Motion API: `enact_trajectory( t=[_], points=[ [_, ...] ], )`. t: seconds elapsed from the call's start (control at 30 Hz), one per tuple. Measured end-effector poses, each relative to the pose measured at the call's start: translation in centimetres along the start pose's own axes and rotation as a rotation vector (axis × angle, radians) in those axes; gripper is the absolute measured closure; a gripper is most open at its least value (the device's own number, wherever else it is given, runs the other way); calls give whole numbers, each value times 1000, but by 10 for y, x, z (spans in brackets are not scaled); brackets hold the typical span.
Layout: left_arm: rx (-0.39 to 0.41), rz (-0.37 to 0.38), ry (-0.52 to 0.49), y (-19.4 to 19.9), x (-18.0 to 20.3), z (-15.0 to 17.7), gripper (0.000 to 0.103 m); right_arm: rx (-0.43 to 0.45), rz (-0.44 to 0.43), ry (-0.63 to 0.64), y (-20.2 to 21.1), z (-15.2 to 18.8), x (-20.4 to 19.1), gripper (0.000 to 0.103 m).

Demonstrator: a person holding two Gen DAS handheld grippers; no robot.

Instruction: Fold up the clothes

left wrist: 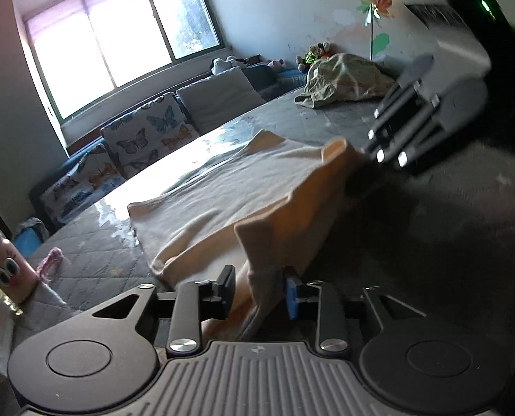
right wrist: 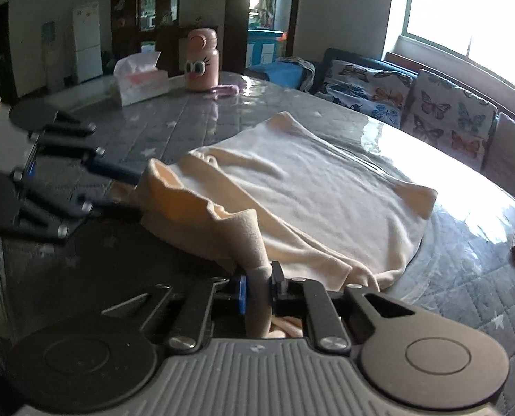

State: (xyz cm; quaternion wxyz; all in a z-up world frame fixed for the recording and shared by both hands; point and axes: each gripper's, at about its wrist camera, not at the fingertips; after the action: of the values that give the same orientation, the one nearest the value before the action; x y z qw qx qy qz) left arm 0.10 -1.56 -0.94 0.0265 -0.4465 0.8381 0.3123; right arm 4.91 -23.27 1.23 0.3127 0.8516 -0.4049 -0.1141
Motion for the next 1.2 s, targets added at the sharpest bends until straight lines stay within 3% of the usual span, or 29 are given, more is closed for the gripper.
enact_trajectory(
  t=[0.3, 0.33, 0.4, 0.47, 0.73, 1.1, 1.2],
  points=[
    [-13, -53, -118, -10, 5, 11, 68, 42, 18, -35, 4, -9, 5, 93],
    [-13, -52, -124, -11, 5, 12, 72, 45, 20, -39, 5, -9, 5, 93],
    [-13, -47, -125, -12, 4, 12, 91, 48, 23, -39, 5, -9, 5, 93],
    [-5, -43, -119, -8, 2, 11, 96, 56, 28, -33, 7, -7, 2, 94],
    [40, -12, -101, 32, 3, -1, 97, 103, 20, -29, 38, -3, -5, 94],
    [57, 48, -37, 121, 17, -13, 97, 121, -71, 1, 119, 12, -49, 94],
    [59, 41, -16, 124, 16, -16, 97, 125, -78, 7, 129, 10, -57, 94]
  ],
)
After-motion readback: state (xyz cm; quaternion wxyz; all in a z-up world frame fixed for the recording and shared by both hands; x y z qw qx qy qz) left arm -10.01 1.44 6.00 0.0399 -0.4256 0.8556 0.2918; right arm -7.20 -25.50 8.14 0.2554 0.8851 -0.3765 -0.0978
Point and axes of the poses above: each gripper's, at about its wrist camera, not at the fingertips, and y roughly against the way its jaws point, x to its right, z to its underside, and after that the axes turned 4 degrees about x, right-handed
